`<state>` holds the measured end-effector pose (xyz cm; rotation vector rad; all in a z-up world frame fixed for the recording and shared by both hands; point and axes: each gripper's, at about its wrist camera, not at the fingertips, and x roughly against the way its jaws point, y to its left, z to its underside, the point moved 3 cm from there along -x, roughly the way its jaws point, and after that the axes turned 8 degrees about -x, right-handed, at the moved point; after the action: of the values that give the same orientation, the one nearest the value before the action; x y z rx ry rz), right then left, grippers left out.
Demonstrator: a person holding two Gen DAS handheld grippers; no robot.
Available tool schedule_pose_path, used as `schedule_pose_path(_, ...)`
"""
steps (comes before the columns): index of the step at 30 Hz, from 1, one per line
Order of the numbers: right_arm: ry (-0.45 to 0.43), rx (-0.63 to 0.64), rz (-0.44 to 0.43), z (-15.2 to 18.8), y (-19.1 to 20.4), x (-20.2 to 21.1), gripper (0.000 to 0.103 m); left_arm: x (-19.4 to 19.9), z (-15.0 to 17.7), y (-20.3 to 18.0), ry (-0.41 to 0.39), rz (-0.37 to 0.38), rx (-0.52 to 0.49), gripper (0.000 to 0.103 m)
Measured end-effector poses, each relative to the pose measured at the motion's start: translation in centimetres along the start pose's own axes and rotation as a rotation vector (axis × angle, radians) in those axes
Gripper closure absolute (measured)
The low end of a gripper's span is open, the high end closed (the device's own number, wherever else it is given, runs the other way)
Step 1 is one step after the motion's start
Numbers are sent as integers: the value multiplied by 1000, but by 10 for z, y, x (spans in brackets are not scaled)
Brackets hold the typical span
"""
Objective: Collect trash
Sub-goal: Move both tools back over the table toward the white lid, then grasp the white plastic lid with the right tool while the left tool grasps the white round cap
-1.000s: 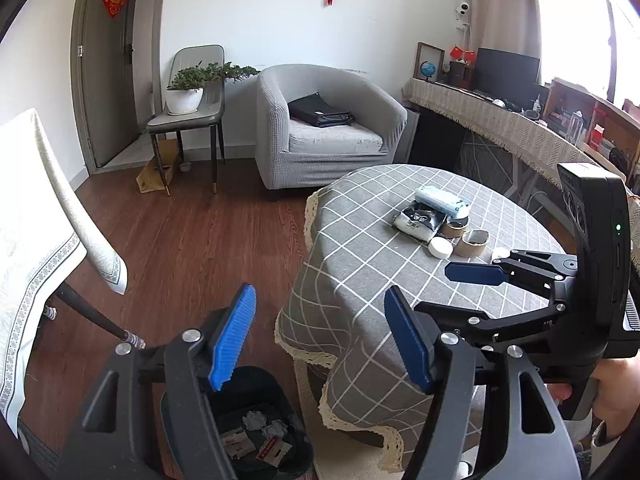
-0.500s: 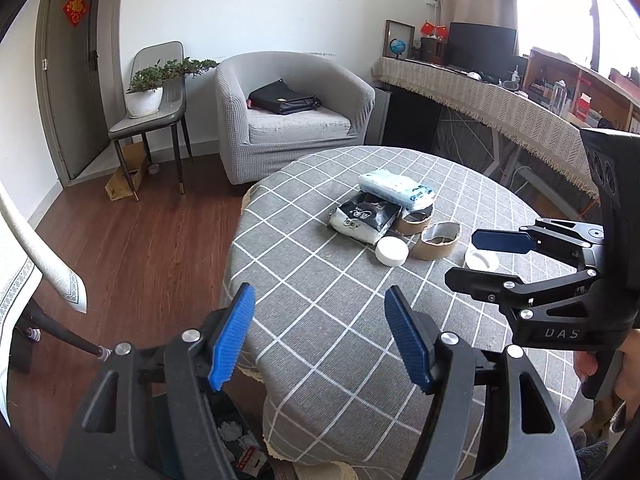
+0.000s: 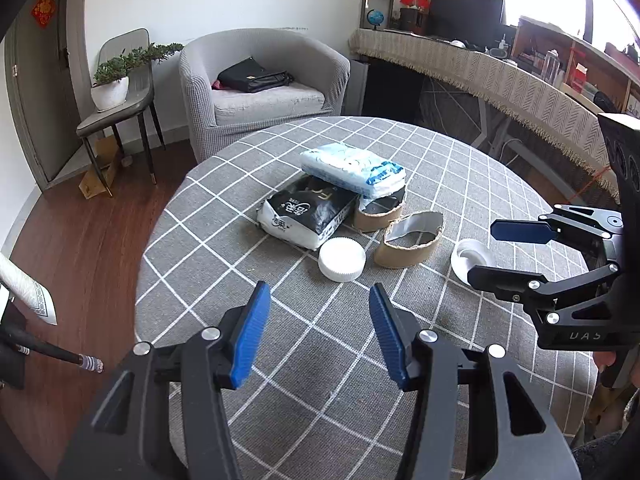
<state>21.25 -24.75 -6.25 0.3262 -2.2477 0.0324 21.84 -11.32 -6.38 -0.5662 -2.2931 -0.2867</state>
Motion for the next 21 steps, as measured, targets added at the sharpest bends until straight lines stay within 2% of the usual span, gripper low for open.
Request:
schedule_pose_path(4, 34, 34, -17, 3, 1, -9, 45, -14, -3, -3, 22, 13, -6, 50)
schedule_pose_path(7, 45, 60, -23, 4, 2, -13, 53, -21, -7, -7, 31, 21, -15, 52)
schedule_pose_path(9, 46, 63, -23, 2, 0, -14, 63, -25, -9, -8, 35, 18, -18, 52)
schedule_pose_path(15, 43, 65, -42, -2, -5, -15, 63, -33, -19, -4, 47, 23, 2, 55)
schedule_pose_path(21, 42, 42, -66, -5, -10, -16, 63, -40, -26, -6, 66, -5, -15, 58)
